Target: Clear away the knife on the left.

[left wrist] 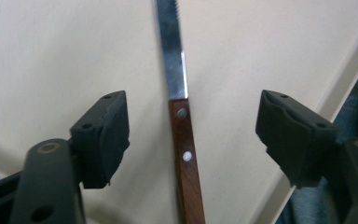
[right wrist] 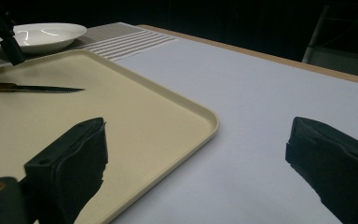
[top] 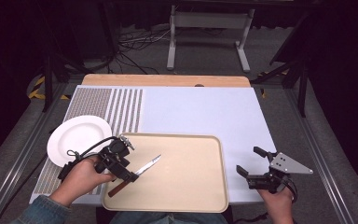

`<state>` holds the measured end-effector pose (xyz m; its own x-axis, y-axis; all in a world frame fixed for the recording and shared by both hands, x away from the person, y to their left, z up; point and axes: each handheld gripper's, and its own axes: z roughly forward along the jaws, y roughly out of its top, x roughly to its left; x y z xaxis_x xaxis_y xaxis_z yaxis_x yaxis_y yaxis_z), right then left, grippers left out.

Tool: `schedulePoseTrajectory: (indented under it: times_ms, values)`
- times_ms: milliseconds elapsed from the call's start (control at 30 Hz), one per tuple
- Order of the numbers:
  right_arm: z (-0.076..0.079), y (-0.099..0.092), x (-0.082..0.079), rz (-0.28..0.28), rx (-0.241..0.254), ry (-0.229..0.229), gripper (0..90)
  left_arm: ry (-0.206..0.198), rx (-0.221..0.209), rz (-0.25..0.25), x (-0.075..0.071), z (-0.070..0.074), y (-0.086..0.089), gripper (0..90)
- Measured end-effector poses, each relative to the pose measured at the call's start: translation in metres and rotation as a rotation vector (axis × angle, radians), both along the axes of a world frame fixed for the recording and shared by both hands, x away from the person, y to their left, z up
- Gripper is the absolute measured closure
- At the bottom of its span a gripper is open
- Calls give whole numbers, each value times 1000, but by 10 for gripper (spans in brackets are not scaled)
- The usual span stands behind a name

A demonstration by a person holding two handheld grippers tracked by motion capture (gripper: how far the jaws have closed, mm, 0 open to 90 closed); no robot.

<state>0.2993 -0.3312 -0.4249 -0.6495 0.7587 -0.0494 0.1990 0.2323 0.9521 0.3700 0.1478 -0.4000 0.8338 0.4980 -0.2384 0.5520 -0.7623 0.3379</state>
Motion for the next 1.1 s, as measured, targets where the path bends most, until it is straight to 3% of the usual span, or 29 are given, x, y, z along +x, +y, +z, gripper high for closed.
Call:
schedulePoseTrajectory:
  times_ms: [67, 133, 200, 233, 267, 300, 400, 500, 567, 667, 700, 733, 1100]
  values:
    - [0, 0, 0, -2, 0, 4, 58, -42, -20, -31, -2, 2, -2, 204]
    - [0, 1, 0, -3, -4, 3, 58, -74, -27, -55, -6, 5, -4, 217]
    - [0, 1, 0, -1, -3, 2, 58, -110, -58, -103, -9, 6, -4, 297]
    - [0, 1, 0, -1, -3, 2, 58, -110, -58, -103, -9, 6, -4, 320]
    - [0, 1, 0, -2, -3, 3, 58, -142, -72, -139, -12, 6, -6, 343]
    - [0, 1, 0, -2, -3, 3, 58, -142, -72, -139, -12, 6, -6, 415]
    - [0, 1, 0, -3, -1, 5, 58, -199, -80, -198, -15, 4, -9, 485]
    - [0, 0, 1, 1, 3, 0, 58, -227, -66, -241, -17, 1, -14, 589]
    - [0, 0, 1, -2, 4, 2, 58, -231, -44, -267, -18, -1, -19, 727]
    - [0, 0, 1, 2, 3, -1, 58, -239, -15, -294, -21, -4, -24, 858]
    - [0, 0, 1, 1, 3, 0, 58, -224, 0, -275, -20, -4, -25, 900]
    - [0, 0, 1, 1, 3, 0, 58, -206, 7, -272, -20, -4, -27, 900]
    - [0, 0, 0, 3, 4, -1, 58, -201, 134, -296, -17, -21, -33, 900]
